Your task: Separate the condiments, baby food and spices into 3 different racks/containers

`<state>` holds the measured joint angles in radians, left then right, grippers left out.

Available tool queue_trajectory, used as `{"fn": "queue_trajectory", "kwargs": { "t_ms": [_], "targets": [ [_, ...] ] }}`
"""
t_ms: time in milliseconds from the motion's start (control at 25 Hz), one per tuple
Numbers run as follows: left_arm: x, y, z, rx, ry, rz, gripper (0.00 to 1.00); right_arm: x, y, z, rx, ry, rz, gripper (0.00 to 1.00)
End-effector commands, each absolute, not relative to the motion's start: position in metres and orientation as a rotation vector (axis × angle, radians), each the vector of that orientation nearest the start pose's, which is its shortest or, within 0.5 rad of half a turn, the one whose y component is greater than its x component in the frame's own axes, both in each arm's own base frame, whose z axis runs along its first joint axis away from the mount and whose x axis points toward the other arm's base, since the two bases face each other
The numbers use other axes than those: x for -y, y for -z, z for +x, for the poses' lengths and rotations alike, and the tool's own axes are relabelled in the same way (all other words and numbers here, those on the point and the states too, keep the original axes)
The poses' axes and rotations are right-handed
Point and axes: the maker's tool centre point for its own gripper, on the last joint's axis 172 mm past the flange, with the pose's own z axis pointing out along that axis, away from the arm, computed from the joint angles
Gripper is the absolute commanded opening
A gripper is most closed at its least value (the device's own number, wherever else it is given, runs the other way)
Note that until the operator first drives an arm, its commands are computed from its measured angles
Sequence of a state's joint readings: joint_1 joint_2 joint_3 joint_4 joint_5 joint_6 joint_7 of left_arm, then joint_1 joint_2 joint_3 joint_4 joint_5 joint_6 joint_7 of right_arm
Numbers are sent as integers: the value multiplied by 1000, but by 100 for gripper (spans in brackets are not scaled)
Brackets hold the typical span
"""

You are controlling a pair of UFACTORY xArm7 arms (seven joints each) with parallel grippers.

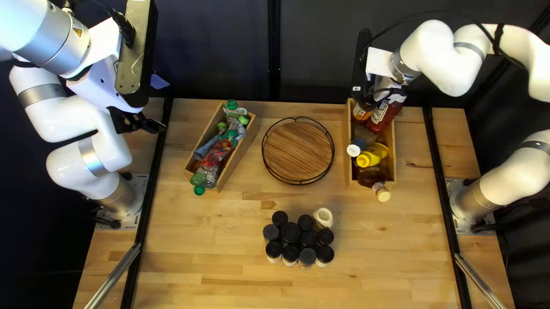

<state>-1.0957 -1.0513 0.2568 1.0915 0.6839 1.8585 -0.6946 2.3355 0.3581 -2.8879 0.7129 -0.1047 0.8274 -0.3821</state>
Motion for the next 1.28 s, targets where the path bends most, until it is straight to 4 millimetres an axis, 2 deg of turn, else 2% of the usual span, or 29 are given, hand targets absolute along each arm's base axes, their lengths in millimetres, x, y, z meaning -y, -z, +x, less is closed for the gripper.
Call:
{"fn": "queue_trajectory", "kwargs": {
  "t_ms": [40,160,360,560,640,760,800,960,1040,1120,1280],
  "targets": [
    [-18,-477,265,59,676,-2958,100,245,-211,347,-199,204,-3373,87],
    [-18,-477,265,59,676,-2958,100,244,-215,346,-194,202,-3367,92],
    [-18,-477,265,59,676,-2958,100,235,-232,349,-169,216,-3362,100],
    [-18,-477,265,59,676,-2958,100,212,-255,358,-91,270,-3320,100],
    [-18,-477,265,59,676,-2958,100,194,-264,363,-33,316,-3283,100],
    [-18,-477,265,59,676,-2958,100,154,-275,375,62,390,-3219,100],
    [-18,-477,265,59,676,-2958,100,132,-278,383,111,426,-3183,100],
    [-18,-477,265,59,676,-2958,100,75,-280,401,229,491,-3094,100],
    [-18,-477,265,59,676,-2958,100,38,-276,413,296,506,-3049,100],
    [-18,-477,265,59,676,-2958,100,12,-270,423,345,502,-3021,100],
    [-18,-477,265,59,676,-2958,100,-28,-250,437,404,465,-2999,100]
  ]
}}
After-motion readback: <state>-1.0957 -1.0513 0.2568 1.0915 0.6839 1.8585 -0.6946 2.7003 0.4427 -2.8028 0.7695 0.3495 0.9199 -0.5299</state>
